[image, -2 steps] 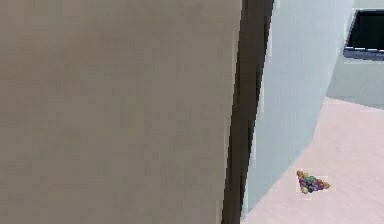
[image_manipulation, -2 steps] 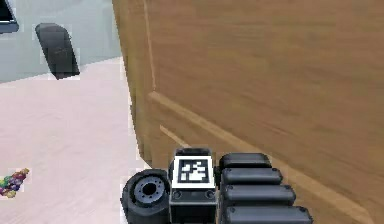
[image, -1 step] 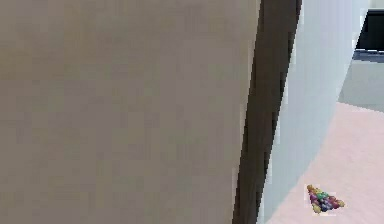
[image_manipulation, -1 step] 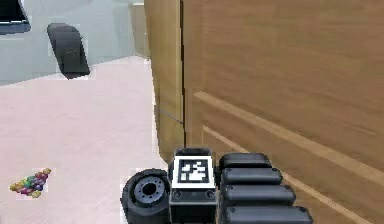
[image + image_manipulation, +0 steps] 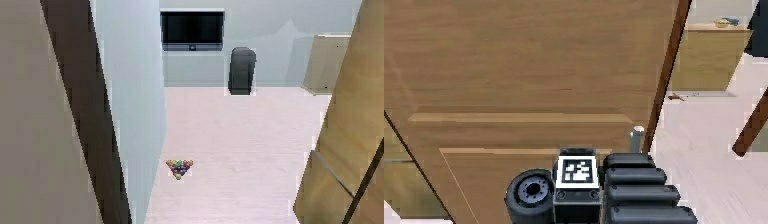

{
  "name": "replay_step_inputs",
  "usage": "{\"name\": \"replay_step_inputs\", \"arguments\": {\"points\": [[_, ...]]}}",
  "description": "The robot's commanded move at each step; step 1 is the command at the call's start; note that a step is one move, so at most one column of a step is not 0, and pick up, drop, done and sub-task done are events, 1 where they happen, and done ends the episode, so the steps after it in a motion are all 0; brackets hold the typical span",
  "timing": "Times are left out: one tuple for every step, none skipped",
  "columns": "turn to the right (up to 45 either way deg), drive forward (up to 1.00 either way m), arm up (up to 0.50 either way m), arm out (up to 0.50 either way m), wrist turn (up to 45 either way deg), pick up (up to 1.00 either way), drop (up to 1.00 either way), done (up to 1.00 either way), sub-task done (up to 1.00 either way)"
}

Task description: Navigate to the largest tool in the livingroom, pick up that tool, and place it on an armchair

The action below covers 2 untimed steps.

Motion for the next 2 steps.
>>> {"name": "replay_step_inputs", "arguments": {"points": [[18.0, 0.00, 0.00, 0.00, 0.0, 0.00, 0.00, 0.00, 0.00], [0.0, 0.80, 0.00, 0.00, 0.0, 0.00, 0.00, 0.00, 0.00]]}}
